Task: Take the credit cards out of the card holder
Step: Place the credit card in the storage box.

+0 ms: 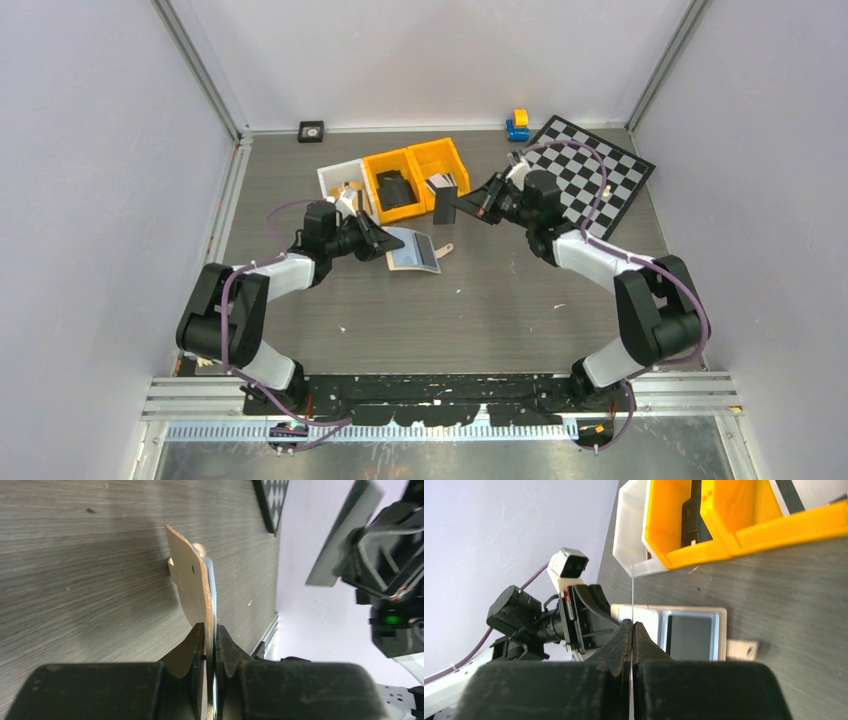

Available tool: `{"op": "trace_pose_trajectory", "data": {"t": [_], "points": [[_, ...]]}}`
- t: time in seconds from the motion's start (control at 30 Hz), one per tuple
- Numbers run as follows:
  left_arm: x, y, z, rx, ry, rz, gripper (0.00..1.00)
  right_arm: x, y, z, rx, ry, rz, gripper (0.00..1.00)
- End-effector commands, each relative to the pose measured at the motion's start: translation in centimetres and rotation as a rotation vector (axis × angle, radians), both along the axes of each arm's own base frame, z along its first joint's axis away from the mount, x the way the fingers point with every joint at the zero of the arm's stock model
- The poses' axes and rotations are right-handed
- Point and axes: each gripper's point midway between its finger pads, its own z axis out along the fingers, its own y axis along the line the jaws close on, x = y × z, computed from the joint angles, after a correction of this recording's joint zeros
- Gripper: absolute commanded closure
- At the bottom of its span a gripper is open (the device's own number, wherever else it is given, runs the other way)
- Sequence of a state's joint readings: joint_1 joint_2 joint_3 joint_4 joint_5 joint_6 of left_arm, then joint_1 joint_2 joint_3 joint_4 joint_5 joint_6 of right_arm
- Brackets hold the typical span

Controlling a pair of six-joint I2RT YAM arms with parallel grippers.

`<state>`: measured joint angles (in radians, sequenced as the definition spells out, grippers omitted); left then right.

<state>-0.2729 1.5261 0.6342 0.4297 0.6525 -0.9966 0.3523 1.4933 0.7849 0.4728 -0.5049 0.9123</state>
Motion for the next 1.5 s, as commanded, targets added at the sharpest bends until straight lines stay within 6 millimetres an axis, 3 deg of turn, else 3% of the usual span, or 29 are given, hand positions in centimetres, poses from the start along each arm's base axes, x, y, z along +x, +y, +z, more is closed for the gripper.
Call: {"op": "trace_pose_trajectory", "data": {"t": [0.0,0.3,0.47,0.5,0.7,0.93,0.97,1.1,1.2,1.33,1.4,1.43,1.47], "points": [[0.3,0.0,-0.5,0.061,-0.017,-0.017,1.0,2.2,1.8,-0.7,-0.094,-0.026,0.011,1.0],[-0.2,-2.4,-2.8,0.101,0.002,-0.069,1.0,6.6,6.9,-2.0,-0.219,-0.028,0.069,1.0],[0.2,-2.4,-4.4,0.177,0.0,-0.051,1.0,8.6,9.5,-2.3,-0.264,-0.02,0.106,1.0],[0.3,-2.5,-4.7,0.189,-0.002,-0.05,1.0,8.8,9.9,-3.2,-0.288,-0.005,0.114,1.0],[-0.1,-4.3,-6.3,0.181,0.044,-0.096,1.0,11.4,11.4,-3.9,-0.336,-0.008,0.112,1.0],[0.0,-3.9,-6.2,0.205,0.026,-0.077,1.0,14.8,12.4,-4.1,-0.403,-0.02,0.099,0.99],[0.0,-3.8,-6.1,0.21,0.022,-0.073,1.0,15.1,12.5,-4.2,-0.414,-0.021,0.098,0.96],[0.1,-3.6,-6.0,0.224,0.013,-0.066,1.0,16.3,11.9,-3.5,-0.457,-0.023,0.049,0.64],[0.1,-3.6,-5.9,0.223,0.009,-0.065,1.0,15.8,11.1,-1.6,-0.473,-0.053,0.027,0.53],[0.1,-3.7,-5.7,0.212,0.01,-0.069,1.0,13.1,9.0,0.6,-0.485,-0.071,0.006,0.43],[0.1,-4.1,-5.1,0.184,-0.005,-0.075,1.0,11.4,7.3,1.3,-0.489,-0.092,-0.036,0.27],[0.0,-4.3,-4.7,0.159,-0.014,-0.083,1.0,10.0,6.0,0.1,-0.508,-0.075,-0.056,0.21],[-0.1,-4.6,-4.3,0.135,-0.019,-0.091,1.0,8.8,5.0,0.2,-0.507,-0.082,-0.078,0.2]]}}
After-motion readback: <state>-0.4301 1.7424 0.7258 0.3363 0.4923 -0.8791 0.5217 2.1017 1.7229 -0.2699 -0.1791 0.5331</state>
